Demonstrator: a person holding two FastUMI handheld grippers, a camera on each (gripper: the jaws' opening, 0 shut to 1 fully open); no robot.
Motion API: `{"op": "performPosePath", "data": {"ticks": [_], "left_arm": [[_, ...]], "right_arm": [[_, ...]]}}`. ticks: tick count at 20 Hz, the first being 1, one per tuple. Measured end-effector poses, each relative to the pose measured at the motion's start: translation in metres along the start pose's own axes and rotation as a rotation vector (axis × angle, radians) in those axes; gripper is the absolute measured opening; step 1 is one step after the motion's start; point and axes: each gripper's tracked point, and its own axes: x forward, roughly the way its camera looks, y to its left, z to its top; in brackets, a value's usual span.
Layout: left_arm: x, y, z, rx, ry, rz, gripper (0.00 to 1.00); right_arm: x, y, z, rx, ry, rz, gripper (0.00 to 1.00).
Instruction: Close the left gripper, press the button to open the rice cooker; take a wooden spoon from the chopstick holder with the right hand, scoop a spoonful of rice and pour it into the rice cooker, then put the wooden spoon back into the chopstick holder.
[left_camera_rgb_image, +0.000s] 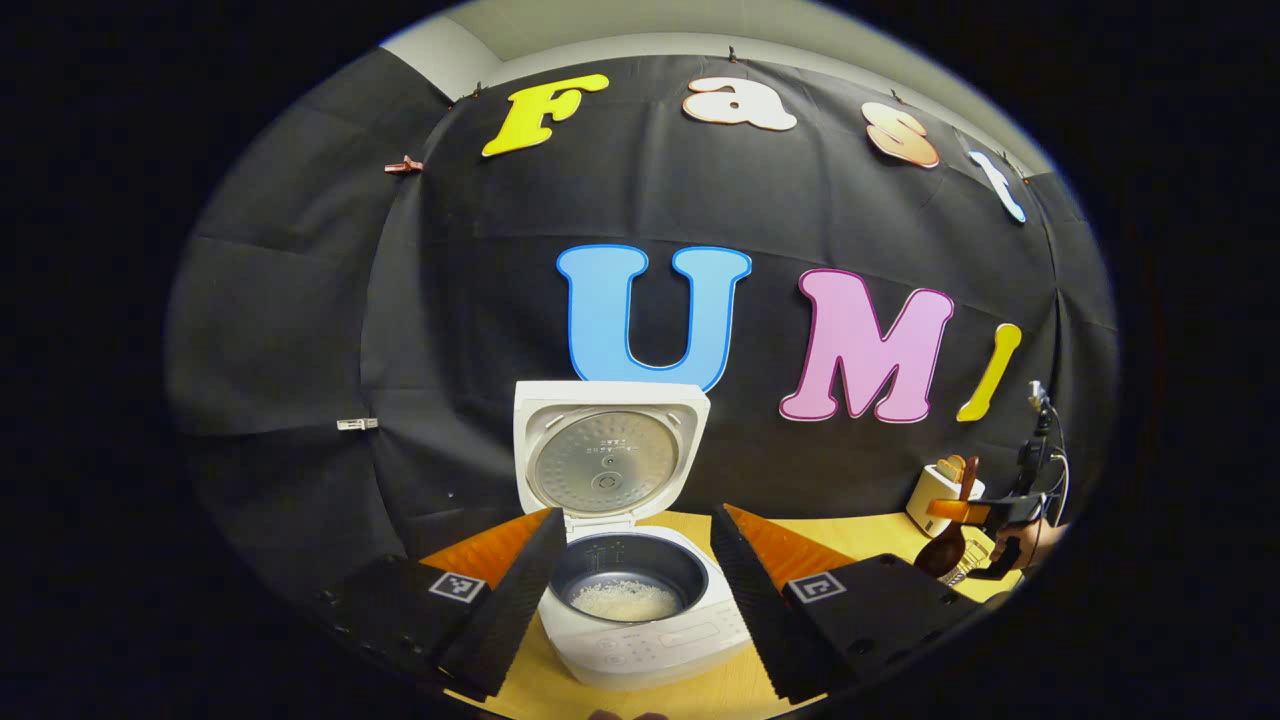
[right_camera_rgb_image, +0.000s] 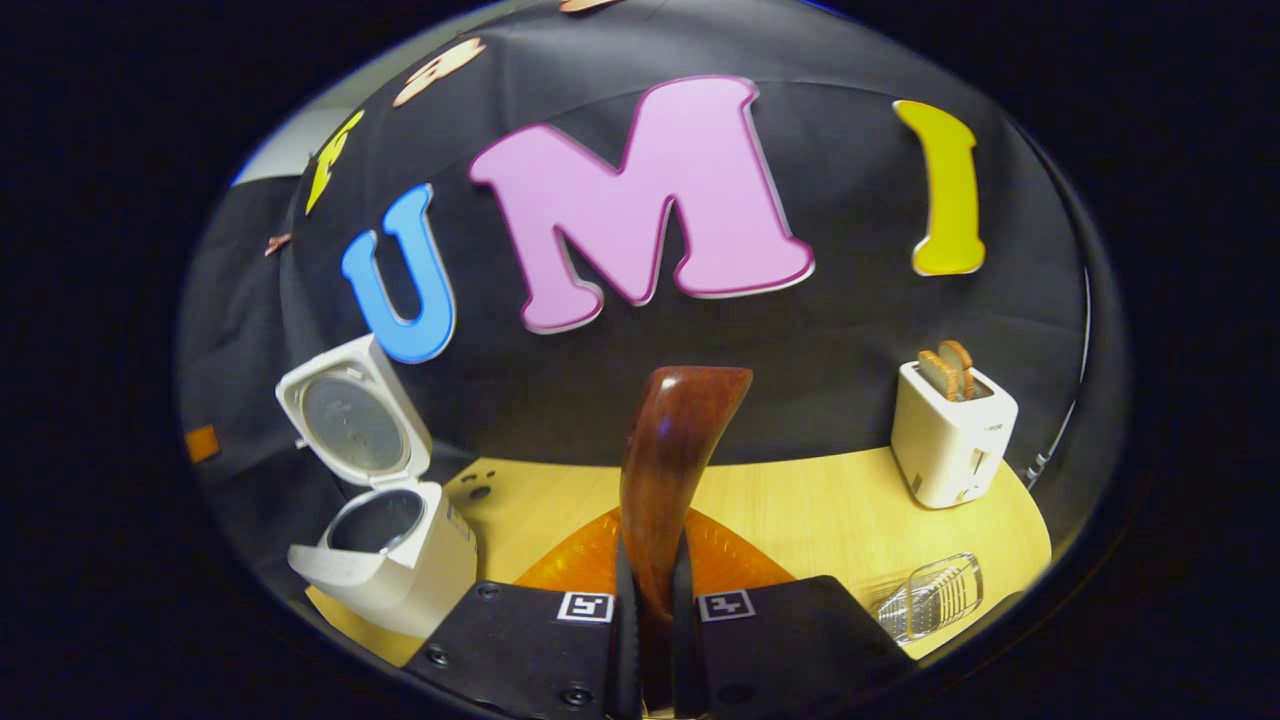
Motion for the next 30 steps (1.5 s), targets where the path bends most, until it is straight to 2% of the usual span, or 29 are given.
{"op": "performPosePath", "data": {"ticks": [5,9,14,16,18,19,22,30], "left_arm": [[-0.003,0.01,-0.004,0.016,0.012,0.014,0.94],[-0.007,0.012,-0.012,0.022,0.034,0.025,0.94],[-0.003,0.006,-0.015,0.027,0.044,0.024,0.94],[-0.003,0.004,-0.016,0.029,0.045,0.024,0.94],[-0.004,0.005,-0.017,0.024,0.043,0.025,0.94],[-0.005,0.007,-0.018,0.022,0.045,0.027,0.94],[-0.008,0.016,-0.021,0.023,0.046,0.034,0.94],[-0.008,0.047,-0.021,0.006,0.037,0.034,0.94]], "right_arm": [[0.025,0.011,-0.056,-0.173,0.104,0.005,0.16],[0.036,-0.001,-0.085,-0.296,0.15,-0.017,0.16],[0.031,0.002,-0.109,-0.361,0.187,-0.001,0.16],[0.025,0.005,-0.117,-0.395,0.202,-0.018,0.16],[0.026,0.005,-0.118,-0.414,0.194,-0.074,0.16],[0.026,0.006,-0.12,-0.388,0.197,-0.119,0.16],[0.031,0.012,-0.124,-0.239,0.207,-0.178,0.16],[0.049,0.035,-0.132,0.133,0.216,-0.233,0.16]]}}
